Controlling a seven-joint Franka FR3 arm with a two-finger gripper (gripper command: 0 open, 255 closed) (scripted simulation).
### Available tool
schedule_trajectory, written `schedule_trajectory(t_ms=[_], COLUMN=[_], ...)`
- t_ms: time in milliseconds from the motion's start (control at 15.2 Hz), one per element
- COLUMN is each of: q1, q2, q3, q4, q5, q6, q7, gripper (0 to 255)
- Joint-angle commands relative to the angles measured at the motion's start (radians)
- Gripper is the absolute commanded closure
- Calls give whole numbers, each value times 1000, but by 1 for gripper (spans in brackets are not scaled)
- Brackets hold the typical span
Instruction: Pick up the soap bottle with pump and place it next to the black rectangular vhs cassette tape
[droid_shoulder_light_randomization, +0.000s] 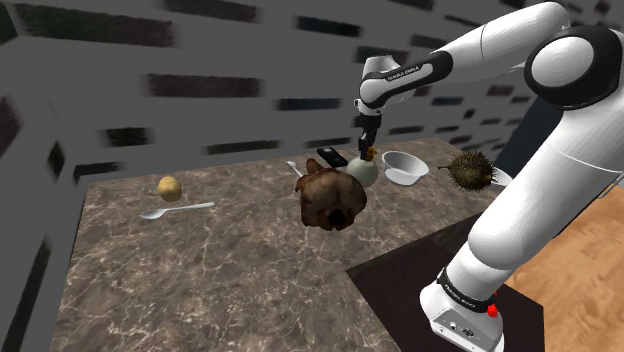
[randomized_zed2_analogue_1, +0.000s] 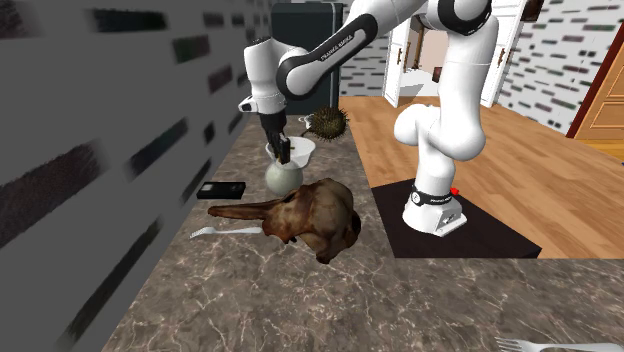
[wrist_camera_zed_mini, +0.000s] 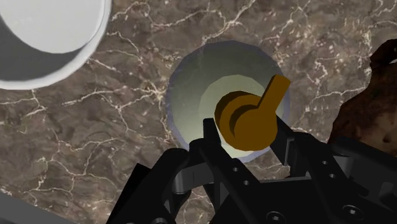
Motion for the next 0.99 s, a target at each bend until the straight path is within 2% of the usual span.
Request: schedule_trajectory(t_ms=[0, 264, 330, 660, 924], q1=[0, 0, 0, 0, 7], q2=[0, 0, 0, 0, -31], q3=[0, 0, 0, 0, 7], q4=[-2, -2, -1, -1, 94], q5=[0, 0, 0, 0, 5], q6=[3, 3, 2, 2, -125], q7=[0, 0, 0, 0, -2], gripper=[255, 255, 0, 0, 0])
